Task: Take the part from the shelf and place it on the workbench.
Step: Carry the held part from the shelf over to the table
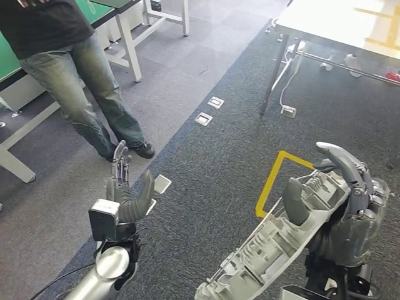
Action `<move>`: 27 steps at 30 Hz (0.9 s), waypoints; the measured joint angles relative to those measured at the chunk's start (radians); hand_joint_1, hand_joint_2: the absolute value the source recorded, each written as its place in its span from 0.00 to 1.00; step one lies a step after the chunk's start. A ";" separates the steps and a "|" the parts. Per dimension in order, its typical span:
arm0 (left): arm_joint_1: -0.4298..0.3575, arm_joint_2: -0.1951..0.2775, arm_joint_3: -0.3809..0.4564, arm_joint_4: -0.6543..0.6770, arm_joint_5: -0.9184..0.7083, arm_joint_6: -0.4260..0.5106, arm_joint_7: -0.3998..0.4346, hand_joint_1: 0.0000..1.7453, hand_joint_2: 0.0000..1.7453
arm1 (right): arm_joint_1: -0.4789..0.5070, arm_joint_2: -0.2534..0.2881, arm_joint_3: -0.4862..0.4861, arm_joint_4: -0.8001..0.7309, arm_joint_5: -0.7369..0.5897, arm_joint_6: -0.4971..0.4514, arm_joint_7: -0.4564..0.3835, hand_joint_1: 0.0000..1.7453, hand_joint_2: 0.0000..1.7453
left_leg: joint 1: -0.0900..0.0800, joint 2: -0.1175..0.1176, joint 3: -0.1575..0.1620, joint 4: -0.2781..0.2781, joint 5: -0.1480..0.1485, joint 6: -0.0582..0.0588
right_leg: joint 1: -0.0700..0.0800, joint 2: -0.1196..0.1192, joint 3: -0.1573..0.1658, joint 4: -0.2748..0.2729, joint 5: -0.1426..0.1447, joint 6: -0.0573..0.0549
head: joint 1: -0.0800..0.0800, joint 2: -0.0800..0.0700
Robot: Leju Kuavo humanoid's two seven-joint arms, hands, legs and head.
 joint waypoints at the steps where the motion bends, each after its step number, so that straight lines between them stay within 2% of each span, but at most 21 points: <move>1: 0.000 0.000 0.000 0.001 0.002 -0.001 0.001 0.00 1.00 | 0.000 0.000 0.000 0.000 0.000 0.000 0.000 1.00 1.00 | 0.001 0.012 0.001 0.001 -0.002 -0.001 | -0.003 -0.004 0.001 0.003 0.010 0.004 | 0.004 0.000; 2: -0.001 0.000 0.000 0.002 0.003 -0.002 0.001 0.00 1.00 | 0.000 0.000 0.000 0.000 -0.001 0.000 0.000 1.00 1.00 | 0.001 0.024 0.002 0.002 -0.004 -0.004 | -0.006 -0.011 0.024 -0.038 0.038 0.007 | 0.009 0.000; 3: -0.001 0.000 0.000 0.003 0.004 -0.002 0.001 0.00 1.00 | -0.001 0.000 0.000 0.001 -0.002 0.000 -0.002 1.00 1.00 | 0.002 0.035 0.005 0.003 -0.007 -0.008 | -0.009 -0.026 0.064 -0.112 0.076 0.008 | 0.013 0.000; 5: -0.002 0.000 0.000 0.004 0.006 -0.001 0.001 0.00 1.00 | -0.005 0.001 0.000 0.001 -0.004 0.000 -0.007 1.00 1.00 | -0.002 0.053 0.009 0.009 -0.014 -0.018 | -0.002 -0.066 0.137 -0.246 0.118 0.005 | 0.022 0.000; 6: -0.003 0.001 0.000 0.004 0.008 -0.001 0.001 0.00 1.00 | -0.007 0.001 0.000 0.001 -0.005 0.000 -0.009 1.00 1.00 | -0.005 0.062 0.009 0.012 -0.016 -0.022 | 0.002 -0.076 0.154 -0.278 0.124 0.000 | 0.023 0.000; 7: -0.003 0.001 0.000 0.004 0.008 0.000 0.001 0.00 1.00 | -0.008 0.002 0.000 0.002 -0.005 0.000 -0.011 1.00 1.00 | -0.008 0.071 0.010 0.013 -0.017 -0.027 | 0.007 -0.076 0.157 -0.286 0.120 -0.006 | 0.020 0.000; 9: -0.005 0.001 0.000 0.004 0.009 0.000 0.001 0.00 1.00 | -0.009 0.004 -0.001 0.002 -0.005 0.000 -0.012 1.00 1.00 | -0.007 0.087 0.012 0.016 -0.021 -0.037 | 0.006 -0.050 0.155 -0.287 0.125 -0.020 | 0.012 0.000; 10: -0.006 0.001 0.000 0.004 0.009 0.000 0.001 0.00 1.00 | -0.010 0.005 -0.001 0.002 -0.005 0.000 -0.013 1.00 1.00 | -0.004 0.076 0.009 0.027 -0.032 -0.043 | 0.005 -0.039 0.156 -0.289 0.128 -0.027 | 0.008 0.000; 11: -0.008 0.002 0.000 0.004 0.009 0.001 0.002 0.00 1.00 | -0.012 0.006 -0.002 0.002 -0.005 0.000 -0.014 1.00 1.00 | -0.002 0.053 -0.004 0.059 -0.054 -0.048 | 0.002 -0.028 0.156 -0.292 0.132 -0.033 | 0.005 0.000; 13: -0.008 0.003 0.000 0.005 0.010 0.001 0.003 0.00 1.00 | -0.014 0.008 -0.002 0.003 -0.005 0.000 -0.015 1.00 1.00 | 0.002 -0.006 -0.065 0.189 -0.122 -0.053 | 0.001 -0.006 0.153 -0.294 0.136 -0.043 | -0.007 0.000; 14: -0.006 0.005 0.000 0.005 0.011 0.001 0.004 0.00 1.00 | -0.014 0.009 -0.002 0.004 -0.005 0.000 -0.015 1.00 1.00 | 0.002 -0.020 -0.104 0.264 -0.151 -0.054 | 0.002 0.006 0.151 -0.294 0.138 -0.046 | -0.014 0.000; 15: -0.003 0.006 0.000 0.006 0.011 0.001 0.005 0.00 1.00 | -0.014 0.009 -0.002 0.005 -0.005 0.000 -0.015 1.00 1.00 | 0.002 -0.025 -0.133 0.317 -0.165 -0.054 | 0.003 0.020 0.149 -0.294 0.139 -0.047 | -0.019 0.000; 16: -0.002 0.008 0.000 0.006 0.012 0.001 0.005 0.00 1.00 | -0.014 0.009 -0.002 0.006 -0.005 0.000 -0.016 1.00 1.00 | 0.002 -0.027 -0.145 0.332 -0.157 -0.052 | 0.004 0.035 0.148 -0.294 0.140 -0.048 | -0.024 0.000; 17: -0.002 0.009 0.000 0.006 0.012 0.001 0.005 0.00 1.00 | -0.014 0.009 -0.002 0.007 -0.005 0.000 -0.017 1.00 1.00 | 0.002 -0.030 -0.135 0.303 -0.130 -0.049 | 0.004 0.050 0.148 -0.293 0.140 -0.048 | -0.027 0.000; 18: -0.002 0.009 0.000 0.007 0.012 0.001 0.005 0.00 1.00 | -0.014 0.010 -0.002 0.008 -0.005 0.000 -0.018 1.00 1.00 | 0.002 -0.040 -0.106 0.239 -0.090 -0.044 | 0.004 0.065 0.148 -0.293 0.141 -0.047 | -0.030 0.000; 20: -0.005 0.010 0.000 0.007 0.013 0.001 0.005 0.00 1.00 | -0.014 0.012 -0.004 0.008 -0.005 0.000 -0.021 1.00 1.00 | 0.005 -0.085 -0.041 0.093 -0.025 -0.035 | 0.005 0.091 0.145 -0.290 0.142 -0.043 | -0.036 0.000; 21: -0.005 0.010 0.000 0.007 0.014 0.000 0.005 0.00 1.00 | -0.014 0.014 -0.005 0.009 -0.004 0.000 -0.022 1.00 1.00 | 0.006 -0.102 -0.021 0.047 -0.010 -0.032 | 0.004 0.103 0.141 -0.289 0.143 -0.039 | -0.038 0.000; 22: -0.006 0.011 0.000 0.007 0.014 0.000 0.005 0.00 1.00 | -0.014 0.015 -0.006 0.009 -0.004 0.000 -0.024 1.00 1.00 | 0.005 -0.108 -0.013 0.028 -0.007 -0.030 | 0.003 0.114 0.137 -0.289 0.145 -0.034 | -0.039 0.000; 24: -0.007 0.010 0.000 0.007 0.015 -0.001 0.005 0.00 1.00 | -0.012 0.016 -0.008 0.010 -0.003 0.000 -0.026 1.00 1.00 | 0.005 -0.085 -0.010 0.021 -0.005 -0.026 | 0.001 0.131 0.129 -0.290 0.147 -0.021 | -0.039 0.000; 25: -0.009 0.010 -0.001 0.007 0.016 -0.001 0.005 0.00 1.00 | -0.010 0.016 -0.009 0.010 -0.003 0.000 -0.027 1.00 1.00 | 0.006 -0.072 -0.007 0.017 -0.003 -0.021 | 0.002 0.118 0.122 -0.283 0.141 -0.015 | -0.037 0.000; 27: -0.012 0.008 -0.001 0.007 0.018 -0.002 0.005 0.00 1.00 | -0.010 0.016 -0.010 0.010 -0.003 0.000 -0.029 1.00 1.00 | 0.010 -0.045 -0.003 0.009 -0.001 -0.011 | 0.005 0.058 0.086 -0.211 0.098 -0.007 | -0.022 0.000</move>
